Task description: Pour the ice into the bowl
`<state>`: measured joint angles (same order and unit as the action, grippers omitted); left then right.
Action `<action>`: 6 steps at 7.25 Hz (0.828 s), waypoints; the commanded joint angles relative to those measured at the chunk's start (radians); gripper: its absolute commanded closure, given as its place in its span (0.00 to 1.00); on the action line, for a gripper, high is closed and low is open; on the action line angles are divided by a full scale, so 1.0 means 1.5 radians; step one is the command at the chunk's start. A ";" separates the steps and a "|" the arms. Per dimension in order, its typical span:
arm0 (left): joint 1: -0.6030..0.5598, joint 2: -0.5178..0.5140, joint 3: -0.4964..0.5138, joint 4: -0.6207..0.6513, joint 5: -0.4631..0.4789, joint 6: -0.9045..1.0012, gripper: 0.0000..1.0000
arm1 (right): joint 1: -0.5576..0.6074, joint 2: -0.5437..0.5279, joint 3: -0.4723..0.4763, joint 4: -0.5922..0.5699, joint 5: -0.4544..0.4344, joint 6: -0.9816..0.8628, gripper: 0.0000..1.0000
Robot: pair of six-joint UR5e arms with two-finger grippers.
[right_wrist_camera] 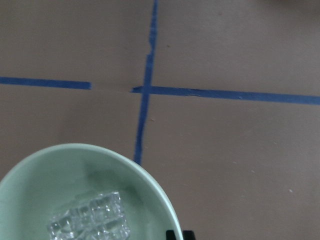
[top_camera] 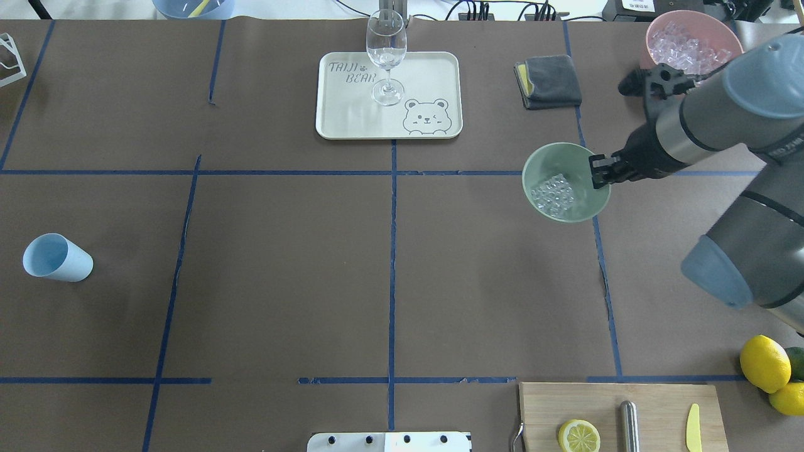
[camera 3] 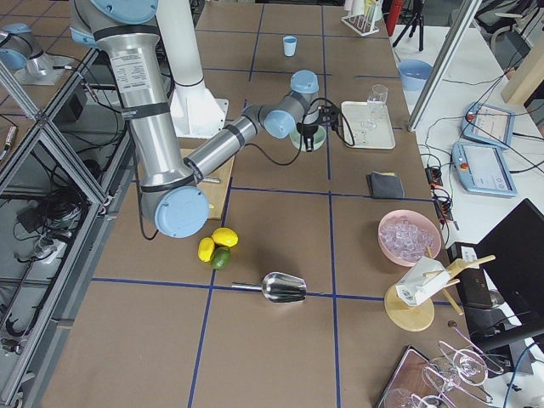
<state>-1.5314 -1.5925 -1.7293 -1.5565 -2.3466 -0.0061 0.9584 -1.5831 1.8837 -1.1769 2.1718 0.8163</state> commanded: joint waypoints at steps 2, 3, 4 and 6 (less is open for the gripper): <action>0.000 -0.001 0.000 -0.001 0.000 -0.001 0.00 | 0.047 -0.059 -0.125 0.134 0.049 -0.025 1.00; -0.001 -0.001 0.000 -0.002 0.000 -0.001 0.00 | 0.054 -0.057 -0.147 0.151 0.049 -0.025 1.00; -0.001 -0.001 0.000 -0.002 0.000 -0.001 0.00 | 0.062 -0.058 -0.153 0.153 0.050 -0.029 1.00; -0.001 -0.001 -0.001 -0.002 0.001 0.001 0.00 | 0.061 -0.058 -0.166 0.155 0.050 -0.032 0.01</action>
<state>-1.5323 -1.5937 -1.7289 -1.5600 -2.3467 -0.0071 1.0476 -1.6707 1.6490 -0.9497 2.2468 0.7731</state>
